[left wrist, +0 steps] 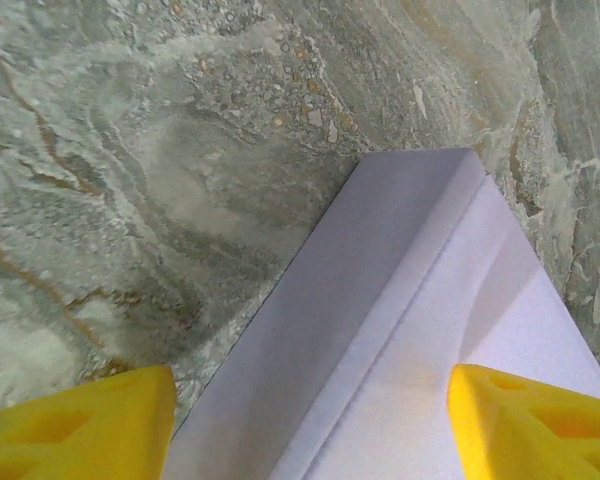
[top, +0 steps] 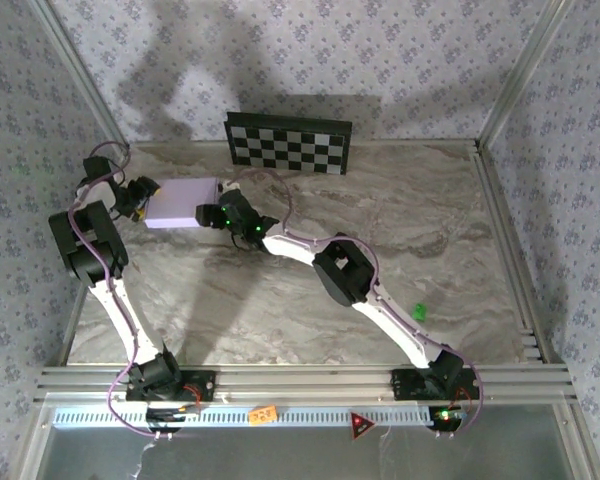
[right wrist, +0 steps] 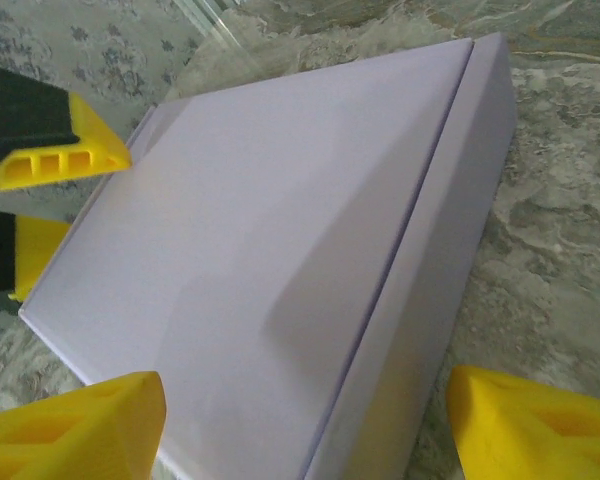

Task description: Fold the paper box

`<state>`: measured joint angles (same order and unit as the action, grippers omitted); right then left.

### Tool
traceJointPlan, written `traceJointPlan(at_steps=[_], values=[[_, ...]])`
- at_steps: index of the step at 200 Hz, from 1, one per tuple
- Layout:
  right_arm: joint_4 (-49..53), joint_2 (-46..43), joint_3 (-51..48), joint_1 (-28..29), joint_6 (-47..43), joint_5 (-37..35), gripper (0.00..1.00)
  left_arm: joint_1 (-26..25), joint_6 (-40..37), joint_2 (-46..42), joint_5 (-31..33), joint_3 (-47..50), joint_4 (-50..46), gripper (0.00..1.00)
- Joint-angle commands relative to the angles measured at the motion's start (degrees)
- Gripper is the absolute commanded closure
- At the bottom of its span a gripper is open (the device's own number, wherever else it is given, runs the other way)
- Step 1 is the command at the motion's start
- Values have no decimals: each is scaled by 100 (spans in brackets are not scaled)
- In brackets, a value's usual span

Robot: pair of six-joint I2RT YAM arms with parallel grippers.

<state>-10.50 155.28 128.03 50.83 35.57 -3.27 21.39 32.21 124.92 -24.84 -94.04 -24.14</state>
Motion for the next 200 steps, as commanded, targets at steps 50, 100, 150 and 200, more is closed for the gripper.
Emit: traceJointPlan(at_steps=[50,100,150,200], values=[[-684,-2125,-2175,-178,-1225,-90,21,-110,-269,-1068,289,43,-321,18],[-759,-3604,-4144,-385,-2060,-471,1,-450,-621,-1895,697,1125,74,1],[-720,-5187,-6377,-1052,-2251,-1080,1,-785,-910,-2868,1070,2543,740,1],[174,-6704,-7789,-2075,-2376,-1614,1,-1129,-1397,-3780,1381,4097,1719,1]])
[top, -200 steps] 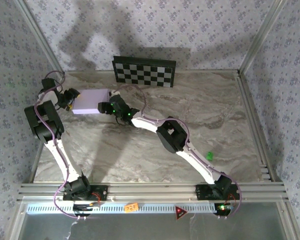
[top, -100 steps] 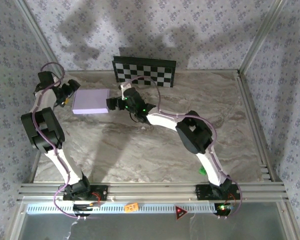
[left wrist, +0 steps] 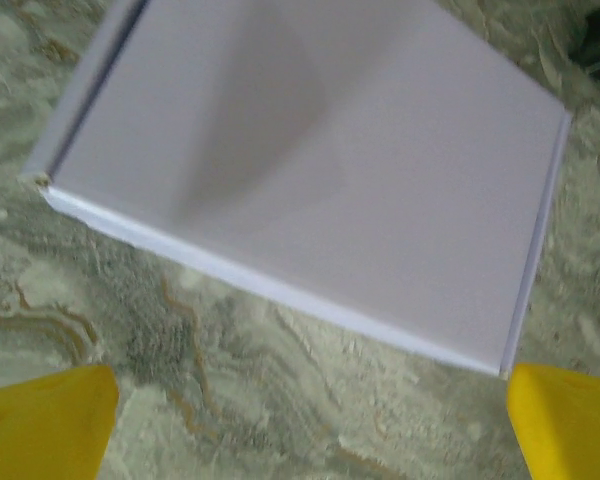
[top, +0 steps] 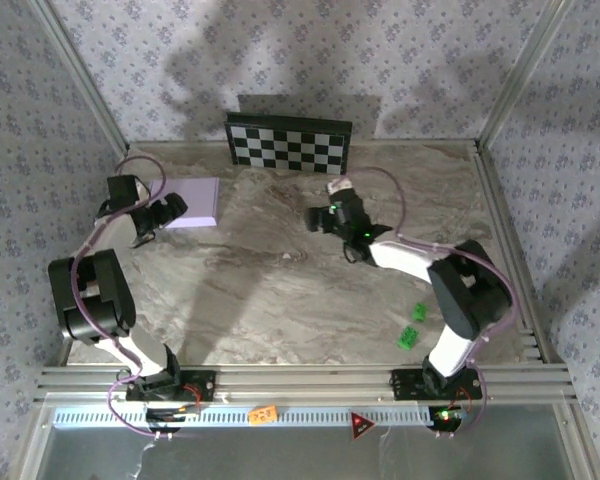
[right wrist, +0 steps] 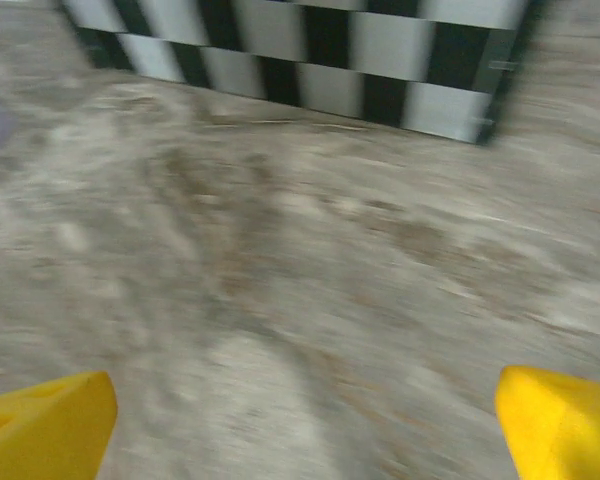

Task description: Fold the paper box

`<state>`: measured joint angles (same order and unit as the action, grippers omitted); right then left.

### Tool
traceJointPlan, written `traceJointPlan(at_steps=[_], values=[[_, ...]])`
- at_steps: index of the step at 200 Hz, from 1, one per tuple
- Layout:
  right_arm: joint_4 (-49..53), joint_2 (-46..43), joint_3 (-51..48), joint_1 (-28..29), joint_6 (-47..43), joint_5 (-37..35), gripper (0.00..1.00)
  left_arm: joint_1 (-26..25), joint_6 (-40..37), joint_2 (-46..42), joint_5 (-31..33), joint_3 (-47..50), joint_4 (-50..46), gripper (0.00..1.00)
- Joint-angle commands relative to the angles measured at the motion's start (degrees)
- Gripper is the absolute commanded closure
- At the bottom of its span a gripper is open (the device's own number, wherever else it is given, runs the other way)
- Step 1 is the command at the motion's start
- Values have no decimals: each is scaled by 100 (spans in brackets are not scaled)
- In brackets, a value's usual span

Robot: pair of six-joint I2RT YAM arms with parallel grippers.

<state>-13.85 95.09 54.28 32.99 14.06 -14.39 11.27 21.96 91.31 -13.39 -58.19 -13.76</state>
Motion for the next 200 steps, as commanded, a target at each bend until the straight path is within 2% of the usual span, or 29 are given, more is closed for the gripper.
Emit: traceJointPlan(at_steps=[1,37,62,90,134,141,163,200], values=[[525,-716,-430,-305,-236,-520,1,-116,-379,-446,242,542,708,1],[788,-1568,-1262,-978,-675,-957,1,-416,-862,-1017,758,1499,1559,0],[626,-2131,-1785,-1612,-821,-727,1,-615,-1158,-1142,1119,1948,2021,0],[79,-2557,-2340,-2210,-1140,-481,1,-828,-1526,-1076,1154,2334,2685,0],[-1240,-2497,-3370,-2960,-1617,-296,1,-930,-1747,-1015,921,2699,3633,0],[-1105,-2537,-3346,-3052,-1481,-57,1,-927,-1751,-1022,868,2785,3870,0],[-2237,-2452,-3679,-3329,-1575,547,1,-926,-1829,-1034,751,2893,4184,0],[-2998,-2044,-3708,-3633,-1446,1199,1,-925,-2059,-1080,661,3043,4522,0]])
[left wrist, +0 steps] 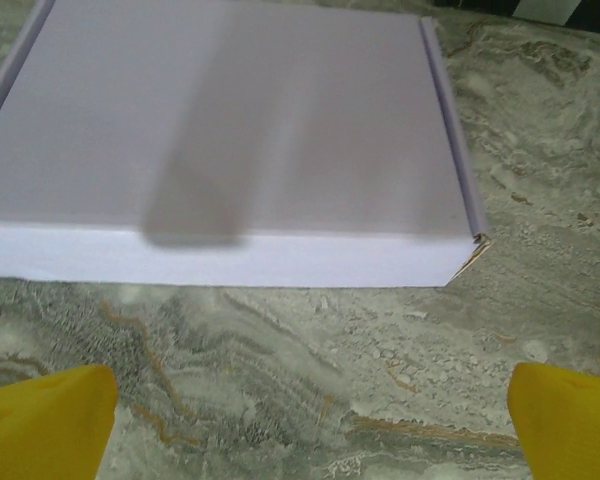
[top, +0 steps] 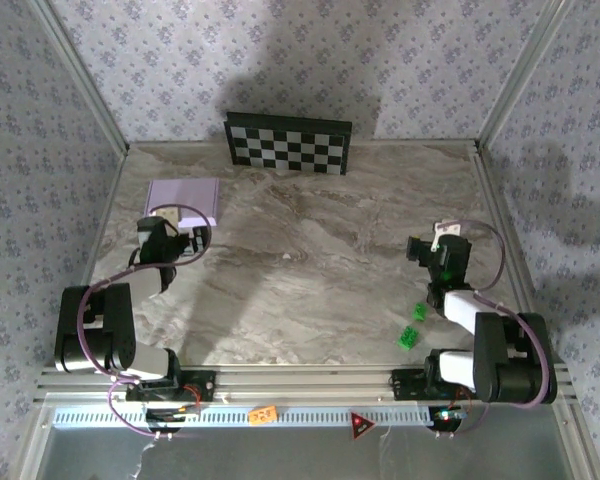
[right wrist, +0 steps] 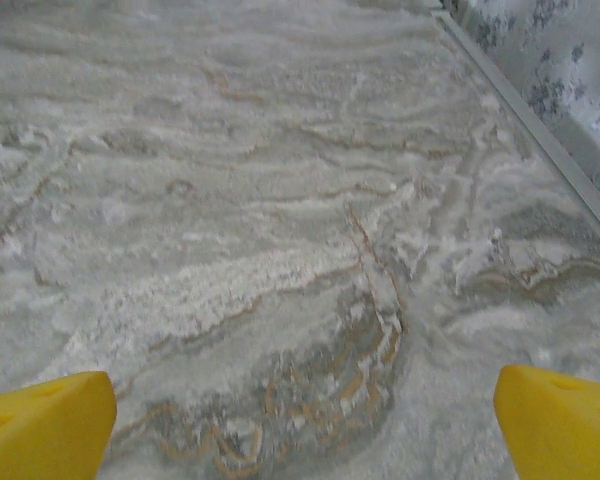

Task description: Fold the paper box

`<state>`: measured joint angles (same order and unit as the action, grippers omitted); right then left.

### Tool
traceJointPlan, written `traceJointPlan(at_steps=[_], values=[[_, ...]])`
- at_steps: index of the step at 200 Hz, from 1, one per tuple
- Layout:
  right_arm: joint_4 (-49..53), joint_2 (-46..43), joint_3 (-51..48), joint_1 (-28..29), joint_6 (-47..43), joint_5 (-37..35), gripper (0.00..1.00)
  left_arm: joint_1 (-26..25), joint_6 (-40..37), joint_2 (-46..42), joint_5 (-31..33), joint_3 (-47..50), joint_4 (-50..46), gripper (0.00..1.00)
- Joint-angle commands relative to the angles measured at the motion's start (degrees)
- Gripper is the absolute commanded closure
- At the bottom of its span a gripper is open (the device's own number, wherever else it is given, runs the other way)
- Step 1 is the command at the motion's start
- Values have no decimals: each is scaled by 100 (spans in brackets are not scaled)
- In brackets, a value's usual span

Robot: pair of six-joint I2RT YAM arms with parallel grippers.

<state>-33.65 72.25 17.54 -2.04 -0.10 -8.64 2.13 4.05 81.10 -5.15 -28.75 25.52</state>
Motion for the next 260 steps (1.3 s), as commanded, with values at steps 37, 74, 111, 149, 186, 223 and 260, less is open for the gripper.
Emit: traceJointPlan(at_steps=[37,74,111,149,186,223,260], values=[[-1925,1119,-15,-205,60,1031,1,113,-339,163,-232,432,1598,0],[-1640,1517,318,-187,48,892,1,130,-383,549,-391,412,1847,0],[-1565,1582,415,-17,-77,701,1,102,-345,677,-165,515,2103,1],[-1521,1573,440,27,-126,646,1,-14,-270,698,390,475,2062,0],[-1531,1574,428,45,-137,611,1,-21,-273,693,414,486,2072,0],[-1492,1598,453,55,-155,621,1,-19,-267,695,410,480,2071,0],[-1509,1556,419,29,-131,692,1,-20,-258,691,410,479,2071,0]])
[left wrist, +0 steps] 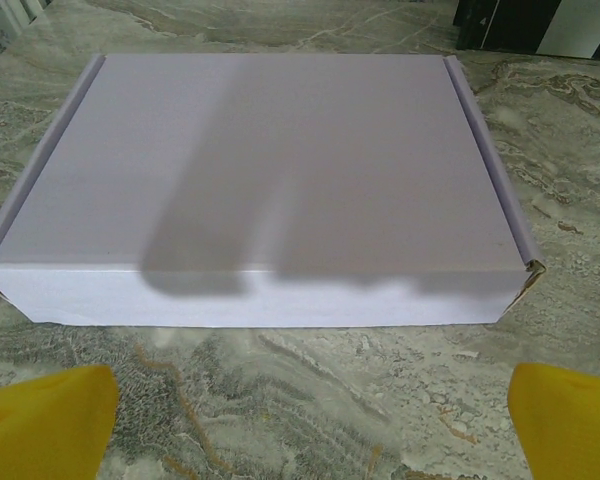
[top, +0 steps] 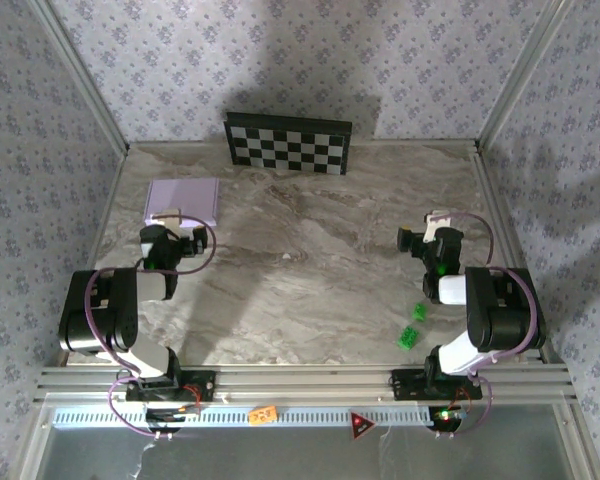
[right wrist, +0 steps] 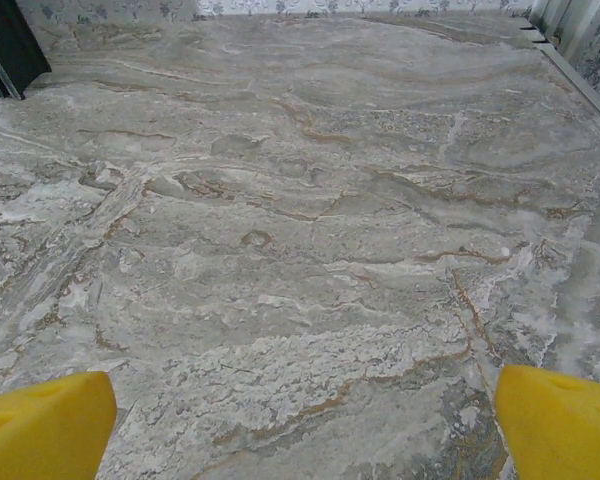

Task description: Fold the paper box

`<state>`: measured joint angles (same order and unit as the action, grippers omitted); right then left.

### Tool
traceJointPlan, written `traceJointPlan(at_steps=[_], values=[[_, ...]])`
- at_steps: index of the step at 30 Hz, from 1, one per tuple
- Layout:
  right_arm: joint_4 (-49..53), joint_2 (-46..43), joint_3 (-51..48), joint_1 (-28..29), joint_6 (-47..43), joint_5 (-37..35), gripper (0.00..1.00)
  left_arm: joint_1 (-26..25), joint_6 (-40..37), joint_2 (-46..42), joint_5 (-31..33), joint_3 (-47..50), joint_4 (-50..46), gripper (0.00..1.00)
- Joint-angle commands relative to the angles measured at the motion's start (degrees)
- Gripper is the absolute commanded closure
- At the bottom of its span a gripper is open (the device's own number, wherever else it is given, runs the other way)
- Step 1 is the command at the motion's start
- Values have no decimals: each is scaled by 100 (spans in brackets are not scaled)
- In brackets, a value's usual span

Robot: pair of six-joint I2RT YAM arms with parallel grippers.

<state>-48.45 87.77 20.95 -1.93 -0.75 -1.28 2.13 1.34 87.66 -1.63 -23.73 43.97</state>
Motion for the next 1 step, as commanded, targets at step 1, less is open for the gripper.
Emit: traceJointPlan(at_steps=[1], values=[[-40,-1,68,18,-70,-59,1,-20,5,34,58,-21,227,0]])
